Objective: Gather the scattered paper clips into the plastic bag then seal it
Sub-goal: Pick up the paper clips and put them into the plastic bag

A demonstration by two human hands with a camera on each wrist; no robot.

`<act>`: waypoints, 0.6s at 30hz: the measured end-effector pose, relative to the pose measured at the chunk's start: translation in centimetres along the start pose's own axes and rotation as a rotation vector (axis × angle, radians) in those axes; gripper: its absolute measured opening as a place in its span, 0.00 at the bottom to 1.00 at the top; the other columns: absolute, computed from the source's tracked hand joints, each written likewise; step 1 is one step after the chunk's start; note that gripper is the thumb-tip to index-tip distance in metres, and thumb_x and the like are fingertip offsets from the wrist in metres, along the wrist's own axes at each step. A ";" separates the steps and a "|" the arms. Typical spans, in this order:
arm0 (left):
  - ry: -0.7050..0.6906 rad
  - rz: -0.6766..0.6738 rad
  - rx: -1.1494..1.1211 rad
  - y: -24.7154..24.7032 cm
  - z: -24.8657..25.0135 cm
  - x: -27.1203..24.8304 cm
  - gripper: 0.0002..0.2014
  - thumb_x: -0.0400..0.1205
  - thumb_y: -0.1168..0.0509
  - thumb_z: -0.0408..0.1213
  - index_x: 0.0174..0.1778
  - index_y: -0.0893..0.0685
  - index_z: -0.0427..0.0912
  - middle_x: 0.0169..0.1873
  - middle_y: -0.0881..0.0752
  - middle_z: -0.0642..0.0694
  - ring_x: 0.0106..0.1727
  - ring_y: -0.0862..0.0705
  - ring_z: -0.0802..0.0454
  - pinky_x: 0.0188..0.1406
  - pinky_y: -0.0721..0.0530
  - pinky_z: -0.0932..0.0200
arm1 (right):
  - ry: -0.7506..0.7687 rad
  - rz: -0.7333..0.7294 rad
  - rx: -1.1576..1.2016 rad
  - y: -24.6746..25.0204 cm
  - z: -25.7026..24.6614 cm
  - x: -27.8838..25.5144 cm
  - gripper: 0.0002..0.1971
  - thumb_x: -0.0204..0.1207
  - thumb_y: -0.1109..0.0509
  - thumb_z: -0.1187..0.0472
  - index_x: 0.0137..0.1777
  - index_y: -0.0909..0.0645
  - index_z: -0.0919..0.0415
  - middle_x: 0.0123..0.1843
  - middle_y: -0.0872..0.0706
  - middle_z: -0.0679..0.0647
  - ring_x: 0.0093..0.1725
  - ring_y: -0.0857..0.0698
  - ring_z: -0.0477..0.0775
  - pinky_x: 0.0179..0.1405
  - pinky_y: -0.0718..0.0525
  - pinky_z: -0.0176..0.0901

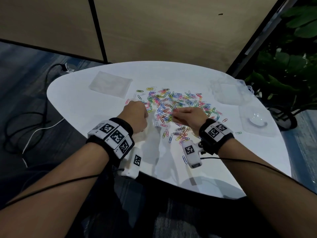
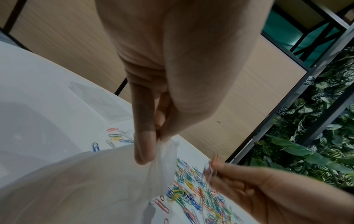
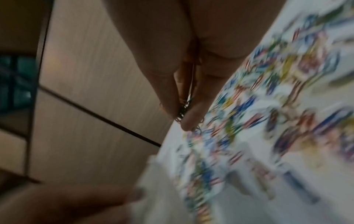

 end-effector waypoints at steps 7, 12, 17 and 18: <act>-0.062 0.037 -0.025 -0.7 0.4 -0.3 0.13 0.77 0.34 0.25 0.49 0.05 0.39 0.39 0.08 0.37 0.47 0.08 0.40 0.56 0.09 0.47 | -0.163 -0.191 0.233 -6.5 -0.3 -3.5 0.13 0.77 0.29 0.73 0.58 0.18 0.83 0.49 0.11 0.69 0.45 0.10 0.58 0.44 0.09 0.39; -0.094 0.065 -0.086 -0.8 0.2 -0.3 0.10 0.79 0.32 0.28 0.48 0.05 0.39 0.43 0.07 0.36 0.49 0.09 0.38 0.55 0.09 0.47 | -0.045 -0.120 -0.094 -7.6 0.5 -3.6 0.07 0.73 0.30 0.79 0.49 0.14 0.80 0.44 0.11 0.69 0.41 0.12 0.62 0.54 0.10 0.49; -0.132 0.073 -0.085 -0.9 0.4 -0.2 0.11 0.79 0.32 0.28 0.48 0.04 0.40 0.42 0.07 0.39 0.48 0.10 0.40 0.48 0.12 0.56 | 0.172 -0.075 -0.714 -7.6 0.2 -3.3 0.10 0.73 0.27 0.64 0.30 0.12 0.57 0.34 0.09 0.63 0.35 0.11 0.63 0.44 0.09 0.58; -0.134 0.072 -0.084 -0.8 0.4 -0.2 0.11 0.79 0.32 0.28 0.48 0.04 0.40 0.41 0.07 0.39 0.48 0.10 0.40 0.49 0.11 0.55 | 0.213 -0.073 -0.794 -7.7 0.0 -3.4 0.08 0.74 0.28 0.64 0.33 0.12 0.56 0.35 0.09 0.62 0.35 0.13 0.60 0.42 0.09 0.54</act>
Point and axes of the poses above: each hand's wrist, its own x-axis towards the middle knuckle, its own y-axis out of the back of the hand, z = x × y, the point moved 1 cm from there along x, towards the middle knuckle
